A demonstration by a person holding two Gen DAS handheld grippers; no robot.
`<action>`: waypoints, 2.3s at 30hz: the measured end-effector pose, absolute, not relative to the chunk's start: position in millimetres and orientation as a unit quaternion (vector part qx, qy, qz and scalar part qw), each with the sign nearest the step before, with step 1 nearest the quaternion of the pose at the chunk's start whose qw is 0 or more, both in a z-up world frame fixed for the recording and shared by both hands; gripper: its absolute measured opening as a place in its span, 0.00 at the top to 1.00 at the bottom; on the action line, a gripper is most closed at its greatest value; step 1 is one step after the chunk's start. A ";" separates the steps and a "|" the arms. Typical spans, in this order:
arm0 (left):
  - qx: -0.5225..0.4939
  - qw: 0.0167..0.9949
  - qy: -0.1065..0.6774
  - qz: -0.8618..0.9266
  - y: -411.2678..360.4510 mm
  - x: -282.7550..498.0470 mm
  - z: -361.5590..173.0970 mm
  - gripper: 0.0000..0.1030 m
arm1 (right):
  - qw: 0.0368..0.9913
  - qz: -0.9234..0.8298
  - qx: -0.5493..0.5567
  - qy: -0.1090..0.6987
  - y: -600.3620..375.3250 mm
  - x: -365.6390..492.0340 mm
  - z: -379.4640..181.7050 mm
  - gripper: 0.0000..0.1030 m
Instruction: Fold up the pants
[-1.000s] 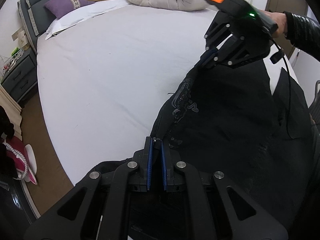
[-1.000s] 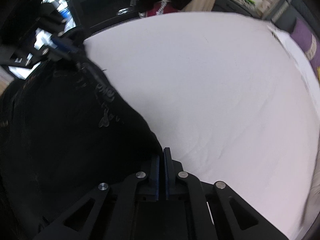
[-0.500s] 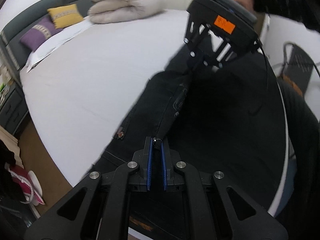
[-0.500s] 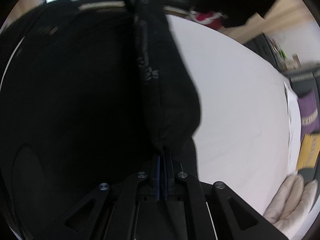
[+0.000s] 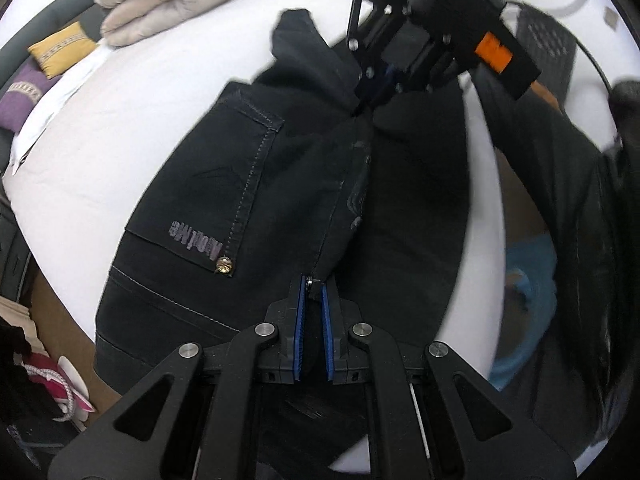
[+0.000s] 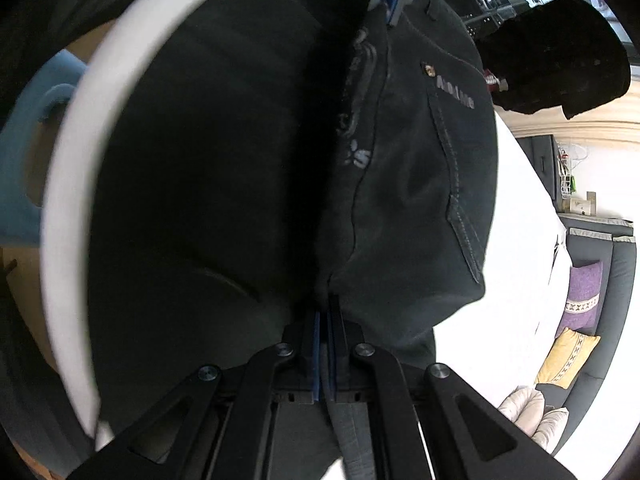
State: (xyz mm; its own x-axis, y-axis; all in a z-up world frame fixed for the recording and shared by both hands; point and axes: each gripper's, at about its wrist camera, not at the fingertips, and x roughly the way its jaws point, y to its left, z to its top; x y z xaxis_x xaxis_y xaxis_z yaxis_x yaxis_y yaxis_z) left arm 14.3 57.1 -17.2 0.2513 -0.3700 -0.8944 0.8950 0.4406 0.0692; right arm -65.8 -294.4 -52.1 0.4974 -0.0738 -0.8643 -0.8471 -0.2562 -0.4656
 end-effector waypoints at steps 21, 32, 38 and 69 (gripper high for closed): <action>0.320 0.707 0.457 -0.435 56.1 -16.1 -14.5 0.93 | 0.541 0.357 -0.682 0.339 -276.8 -76.7 -53.1 0.97; 0.237 0.739 0.481 -0.407 71.1 -1.8 -34.5 0.84 | 0.554 0.331 -0.673 0.361 -266.9 -87.8 -80.0 0.96; 0.210 0.750 0.513 -0.360 92.5 1.3 -7.6 0.80 | 0.584 0.311 -0.653 0.368 -265.5 -101.6 -86.2 0.94; -0.024 0.788 0.542 -0.292 -11.5 56.4 -66.7 0.81 | 0.812 -0.025 0.467 0.349 -703.1 22.4 -28.9 0.42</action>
